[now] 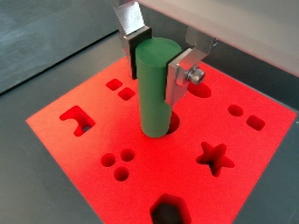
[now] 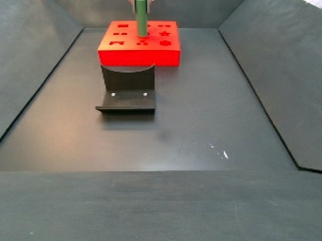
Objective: Insert the round object.
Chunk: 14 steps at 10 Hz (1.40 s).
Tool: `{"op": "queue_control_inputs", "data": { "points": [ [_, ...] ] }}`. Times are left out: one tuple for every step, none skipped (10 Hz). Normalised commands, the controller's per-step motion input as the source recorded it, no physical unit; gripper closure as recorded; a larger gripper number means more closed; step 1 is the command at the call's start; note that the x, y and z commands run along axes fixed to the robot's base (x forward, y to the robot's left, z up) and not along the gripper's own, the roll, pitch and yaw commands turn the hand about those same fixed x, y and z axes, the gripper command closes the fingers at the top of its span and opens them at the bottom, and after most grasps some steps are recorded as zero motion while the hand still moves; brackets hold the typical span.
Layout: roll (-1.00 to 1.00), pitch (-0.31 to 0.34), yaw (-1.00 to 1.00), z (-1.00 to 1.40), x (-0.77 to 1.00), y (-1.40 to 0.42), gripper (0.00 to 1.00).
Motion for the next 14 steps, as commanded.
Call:
{"op": "queue_control_inputs", "data": {
  "points": [
    [-0.01,-0.034,0.00,0.00,-0.03,-0.15,1.00],
    [0.00,-0.020,0.00,0.00,-0.05,-0.09,1.00],
    [0.00,0.000,0.00,0.00,0.00,-0.03,1.00],
    [0.03,-0.027,0.00,-0.08,-0.03,-0.14,1.00],
    [0.05,-0.043,0.00,-0.09,-0.04,-0.21,1.00],
    [0.03,-0.039,0.00,-0.11,-0.03,-0.18,1.00],
    [0.00,-0.024,0.00,-0.13,0.00,-0.02,1.00],
    [0.05,0.000,0.00,-0.16,0.00,0.00,1.00],
    [0.06,-0.004,0.00,-0.21,0.00,0.01,1.00],
    [0.06,-0.050,0.00,-0.26,0.00,0.00,1.00],
    [0.06,-0.114,0.00,-0.46,0.00,0.00,1.00],
    [0.07,-0.189,0.01,-0.54,0.00,-0.05,1.00],
    [0.09,-0.084,0.07,-0.55,0.00,-0.04,1.00],
    [0.00,0.061,0.01,-0.75,0.00,0.00,1.00]
  ]
}}
